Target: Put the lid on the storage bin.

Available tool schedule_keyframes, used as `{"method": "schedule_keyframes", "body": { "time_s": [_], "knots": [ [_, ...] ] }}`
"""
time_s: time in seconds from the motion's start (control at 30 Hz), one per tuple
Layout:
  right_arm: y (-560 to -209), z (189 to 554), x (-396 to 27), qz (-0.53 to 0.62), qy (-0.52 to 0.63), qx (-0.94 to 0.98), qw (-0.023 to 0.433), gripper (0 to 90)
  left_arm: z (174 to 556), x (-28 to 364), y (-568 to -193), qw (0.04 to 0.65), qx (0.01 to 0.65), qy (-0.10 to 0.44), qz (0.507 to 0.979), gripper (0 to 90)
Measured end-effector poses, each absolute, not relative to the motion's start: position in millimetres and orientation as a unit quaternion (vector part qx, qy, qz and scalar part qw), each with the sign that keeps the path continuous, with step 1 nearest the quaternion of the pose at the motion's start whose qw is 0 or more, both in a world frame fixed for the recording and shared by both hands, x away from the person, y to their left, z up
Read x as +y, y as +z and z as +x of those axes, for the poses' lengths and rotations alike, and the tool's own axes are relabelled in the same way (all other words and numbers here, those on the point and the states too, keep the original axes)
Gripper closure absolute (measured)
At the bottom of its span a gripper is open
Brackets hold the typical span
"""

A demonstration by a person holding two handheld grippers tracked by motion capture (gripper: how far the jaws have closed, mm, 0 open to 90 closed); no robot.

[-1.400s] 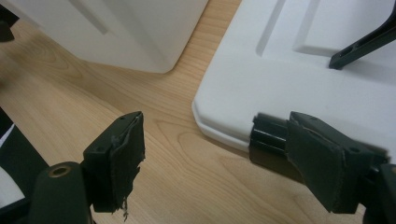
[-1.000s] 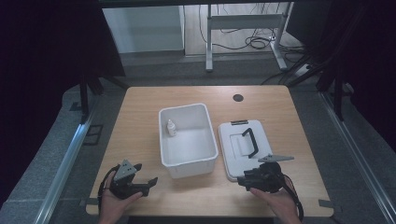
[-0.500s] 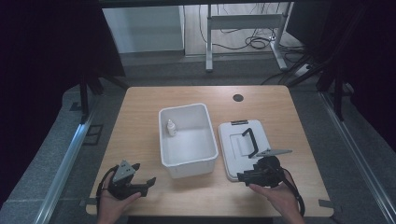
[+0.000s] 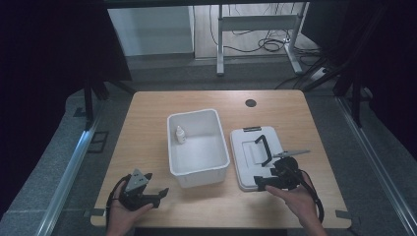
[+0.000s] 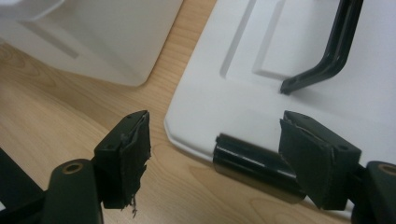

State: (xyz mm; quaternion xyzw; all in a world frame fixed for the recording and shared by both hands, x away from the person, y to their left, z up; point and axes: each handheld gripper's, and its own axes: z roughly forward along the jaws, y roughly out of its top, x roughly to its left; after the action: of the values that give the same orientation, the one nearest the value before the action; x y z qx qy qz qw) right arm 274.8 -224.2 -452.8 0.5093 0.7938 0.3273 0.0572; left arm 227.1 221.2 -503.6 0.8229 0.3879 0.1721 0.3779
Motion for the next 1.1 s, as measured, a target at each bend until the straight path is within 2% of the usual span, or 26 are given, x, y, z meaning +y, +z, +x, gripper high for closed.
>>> {"method": "schedule_keyframes", "body": {
  "time_s": [0.23, 0.7, 1.1],
  "knots": [
    [-447, 294, -220, 0.519, 0.307, 0.796, 0.053, 27.4, 224, 215, -508, 0.368, 0.374, 0.169, 0.834, 18.3],
    [-431, 338, -234, 0.552, 0.284, 0.783, 0.041, 31.0, 224, 221, -509, 0.374, 0.388, 0.168, 0.825, 18.3],
    [-435, 368, -239, 0.569, 0.257, 0.781, 0.018, 31.5, 224, 222, -512, 0.376, 0.391, 0.165, 0.824, 18.3]
  ]
}}
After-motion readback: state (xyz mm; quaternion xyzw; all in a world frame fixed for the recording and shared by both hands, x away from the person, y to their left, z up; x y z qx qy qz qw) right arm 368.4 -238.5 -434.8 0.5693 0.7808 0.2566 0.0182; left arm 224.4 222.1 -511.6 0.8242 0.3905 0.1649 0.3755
